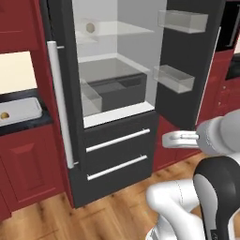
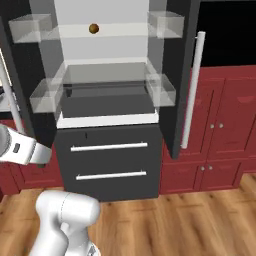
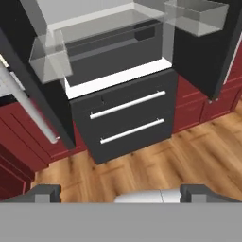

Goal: Pick the mango and apple from the fridge and place them inside the tupperware on the counter.

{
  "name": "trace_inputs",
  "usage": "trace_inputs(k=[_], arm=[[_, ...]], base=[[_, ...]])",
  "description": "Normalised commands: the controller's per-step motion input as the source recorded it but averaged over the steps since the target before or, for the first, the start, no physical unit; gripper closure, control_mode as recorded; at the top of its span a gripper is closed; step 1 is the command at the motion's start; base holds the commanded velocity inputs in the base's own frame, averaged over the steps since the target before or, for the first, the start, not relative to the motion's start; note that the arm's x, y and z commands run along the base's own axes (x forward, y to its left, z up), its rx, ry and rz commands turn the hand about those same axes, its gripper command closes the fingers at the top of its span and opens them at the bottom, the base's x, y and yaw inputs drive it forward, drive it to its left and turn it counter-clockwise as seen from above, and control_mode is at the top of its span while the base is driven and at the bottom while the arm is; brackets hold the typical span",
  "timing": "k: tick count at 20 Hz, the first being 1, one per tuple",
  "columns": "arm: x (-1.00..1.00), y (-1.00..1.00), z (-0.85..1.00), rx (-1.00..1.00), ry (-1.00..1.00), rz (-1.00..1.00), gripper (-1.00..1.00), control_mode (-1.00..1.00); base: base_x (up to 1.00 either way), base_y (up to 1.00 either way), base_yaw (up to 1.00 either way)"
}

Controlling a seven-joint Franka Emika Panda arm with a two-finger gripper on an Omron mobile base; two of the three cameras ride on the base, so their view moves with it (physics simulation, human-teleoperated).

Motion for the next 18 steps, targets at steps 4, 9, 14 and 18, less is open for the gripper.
trace_inputs(k=[4,9,14,18], arm=[[0.0,0.0,0.0,0.0,0.0,0.0,-1.0,1.0],[0.0,0.0,0.0,0.0,0.0,0.0,-1.0,1.0],[0.0,0.0,0.0,0.0,0.0,0.0,-1.0,1.0],[0.0,0.0,0.0,0.0,0.0,0.0,-1.0,1.0]], base=[[0.77,-0.49,0.18],[0.75,-0.47,0.28],[0.8,-0.34,0.37],[0.86,-0.04,0.51]])
